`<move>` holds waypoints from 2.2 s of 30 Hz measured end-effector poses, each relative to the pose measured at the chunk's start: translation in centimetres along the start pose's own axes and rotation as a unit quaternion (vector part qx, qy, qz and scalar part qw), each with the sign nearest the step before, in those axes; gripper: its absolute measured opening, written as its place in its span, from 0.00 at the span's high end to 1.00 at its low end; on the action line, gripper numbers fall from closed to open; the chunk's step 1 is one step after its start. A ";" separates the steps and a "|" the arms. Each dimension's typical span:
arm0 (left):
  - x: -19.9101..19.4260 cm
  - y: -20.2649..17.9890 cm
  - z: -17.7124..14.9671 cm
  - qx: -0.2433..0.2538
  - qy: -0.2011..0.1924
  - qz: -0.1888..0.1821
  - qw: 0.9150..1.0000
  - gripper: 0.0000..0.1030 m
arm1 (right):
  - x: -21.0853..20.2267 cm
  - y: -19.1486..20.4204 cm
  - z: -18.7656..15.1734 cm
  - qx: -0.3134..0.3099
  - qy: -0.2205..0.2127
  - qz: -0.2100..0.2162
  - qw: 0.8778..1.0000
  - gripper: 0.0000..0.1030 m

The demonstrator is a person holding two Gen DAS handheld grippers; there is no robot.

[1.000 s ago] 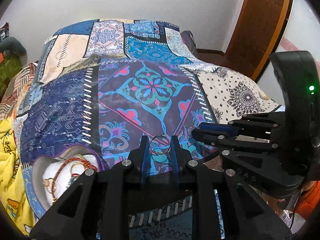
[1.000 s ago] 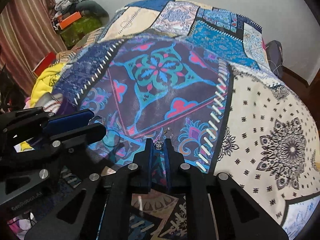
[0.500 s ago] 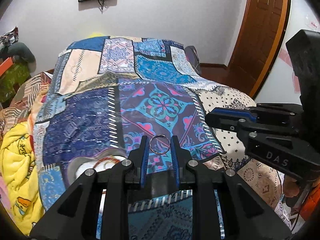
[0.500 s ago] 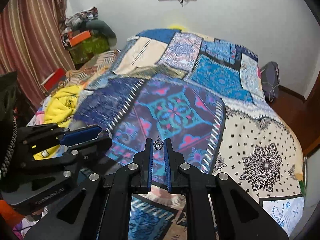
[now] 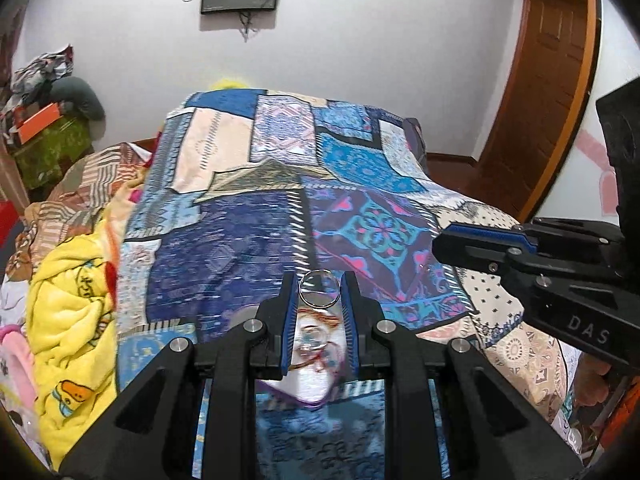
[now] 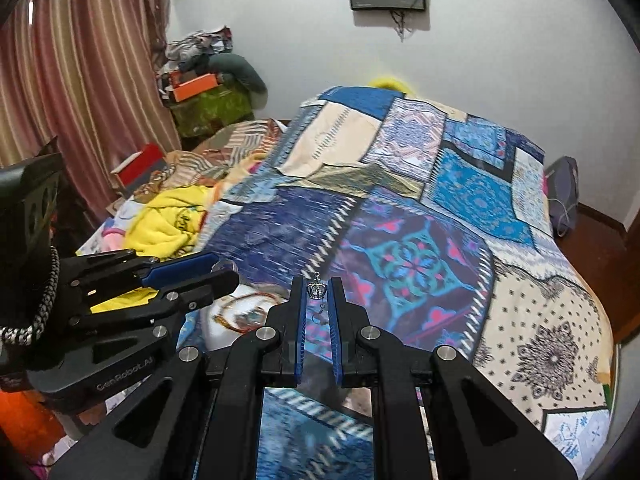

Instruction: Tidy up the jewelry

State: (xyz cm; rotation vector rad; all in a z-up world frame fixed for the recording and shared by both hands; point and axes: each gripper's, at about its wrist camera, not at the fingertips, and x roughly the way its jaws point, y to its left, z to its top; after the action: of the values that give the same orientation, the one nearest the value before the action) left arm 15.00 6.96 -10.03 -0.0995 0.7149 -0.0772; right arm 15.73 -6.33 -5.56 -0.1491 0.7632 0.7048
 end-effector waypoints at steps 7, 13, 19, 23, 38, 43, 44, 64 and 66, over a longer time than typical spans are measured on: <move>-0.4 2.5 -0.6 -0.018 0.001 0.014 1.000 0.80 | 1.2 2.2 0.5 -0.010 0.000 0.027 1.000 0.91; 0.7 3.7 -1.6 -0.026 0.018 0.015 0.999 0.80 | 2.9 3.3 0.2 -0.015 0.015 0.045 0.999 0.91; 2.4 4.1 -3.1 -0.025 0.041 0.006 0.999 0.80 | 5.2 3.5 -0.3 -0.008 0.039 0.053 0.998 0.91; 3.5 4.1 -3.8 -0.025 0.055 -0.002 0.998 0.80 | 6.3 3.5 -0.4 -0.003 0.053 0.060 0.997 0.91; 4.7 4.0 -4.5 -0.024 0.067 -0.018 0.997 0.80 | 9.1 4.0 -0.8 -0.002 0.089 0.076 0.993 0.91; 4.6 4.2 -4.3 -0.025 0.068 -0.017 0.997 0.80 | 9.2 3.9 -0.8 0.006 0.093 0.084 0.992 0.91; 4.5 4.2 -4.3 -0.025 0.068 -0.017 0.997 0.80 | 9.3 3.8 -0.8 0.007 0.094 0.086 0.992 0.91; -3.0 3.4 -1.5 -0.039 -0.008 0.023 0.999 0.75 | -0.8 3.7 0.8 0.008 -0.025 0.031 0.999 0.70; -4.9 3.0 -1.0 -0.037 -0.031 0.029 0.998 0.74 | -2.7 3.8 0.9 0.008 -0.049 0.024 0.998 0.70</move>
State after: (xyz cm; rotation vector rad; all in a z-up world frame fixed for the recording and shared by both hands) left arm 10.76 10.35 -7.88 -0.1508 0.6577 0.0087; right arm 12.54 -4.51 -2.62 -0.0807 0.6808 0.7457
